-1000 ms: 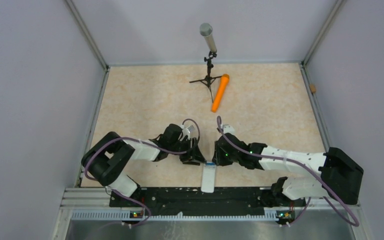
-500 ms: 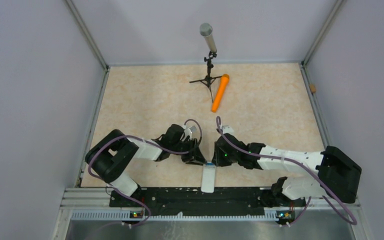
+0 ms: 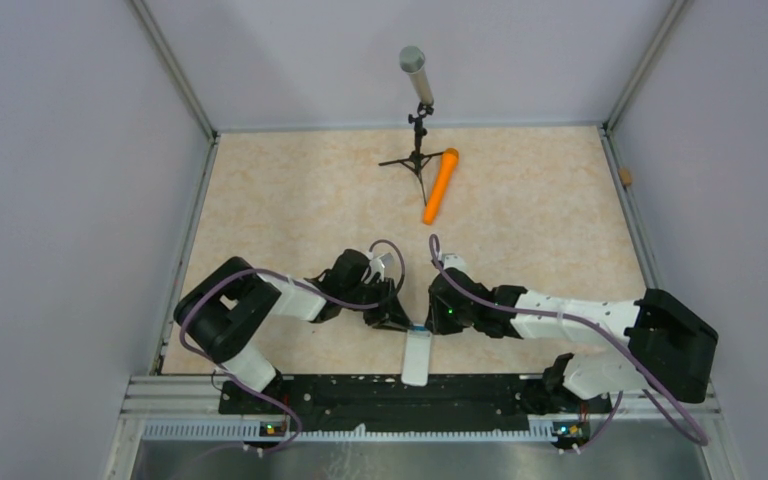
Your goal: Load the batteries into the remote control
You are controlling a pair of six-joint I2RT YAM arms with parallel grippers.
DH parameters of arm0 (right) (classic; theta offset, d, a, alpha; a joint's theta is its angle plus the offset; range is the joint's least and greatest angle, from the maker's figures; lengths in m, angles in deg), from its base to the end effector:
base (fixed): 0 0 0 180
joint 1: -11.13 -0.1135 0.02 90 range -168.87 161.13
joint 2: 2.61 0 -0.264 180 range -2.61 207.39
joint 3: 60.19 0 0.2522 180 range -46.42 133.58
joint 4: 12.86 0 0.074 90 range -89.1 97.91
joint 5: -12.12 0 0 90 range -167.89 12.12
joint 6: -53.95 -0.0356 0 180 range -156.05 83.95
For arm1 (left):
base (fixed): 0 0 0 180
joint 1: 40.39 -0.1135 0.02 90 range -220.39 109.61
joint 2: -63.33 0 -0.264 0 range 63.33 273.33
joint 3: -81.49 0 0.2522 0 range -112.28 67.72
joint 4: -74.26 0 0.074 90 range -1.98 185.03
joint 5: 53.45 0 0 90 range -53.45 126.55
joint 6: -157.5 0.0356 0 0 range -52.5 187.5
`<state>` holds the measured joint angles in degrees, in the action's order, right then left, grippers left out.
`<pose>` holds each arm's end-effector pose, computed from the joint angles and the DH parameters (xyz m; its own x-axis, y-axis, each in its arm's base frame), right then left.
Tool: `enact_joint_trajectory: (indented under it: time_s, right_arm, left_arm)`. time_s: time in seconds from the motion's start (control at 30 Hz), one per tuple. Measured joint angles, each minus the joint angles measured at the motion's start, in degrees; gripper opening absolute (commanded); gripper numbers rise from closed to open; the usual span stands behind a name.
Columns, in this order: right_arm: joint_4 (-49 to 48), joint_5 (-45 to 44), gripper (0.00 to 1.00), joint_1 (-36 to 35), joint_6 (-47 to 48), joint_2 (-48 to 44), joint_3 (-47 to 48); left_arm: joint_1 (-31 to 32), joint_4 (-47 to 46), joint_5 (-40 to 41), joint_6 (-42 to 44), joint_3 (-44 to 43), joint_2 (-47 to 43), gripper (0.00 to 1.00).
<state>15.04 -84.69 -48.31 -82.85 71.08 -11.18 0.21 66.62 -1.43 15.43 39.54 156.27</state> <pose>0.1264 0.2058 0.1747 -0.8730 -0.0549 -0.4846 -0.2659 0.8866 0.3785 0.1881 -0.1901 0.1111 -0.9930 0.0322 -0.1138 0.1131 0.5412 -0.8332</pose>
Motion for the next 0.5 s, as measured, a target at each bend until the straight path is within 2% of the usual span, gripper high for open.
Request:
enact_joint_trajectory:
  time_s: [0.5]
  right_arm:
    - [0.0,0.96,0.07,0.02,-0.44,1.18,0.0]
  left_arm:
    - [0.0,0.02,0.09,-0.07,0.0,0.33,0.18]
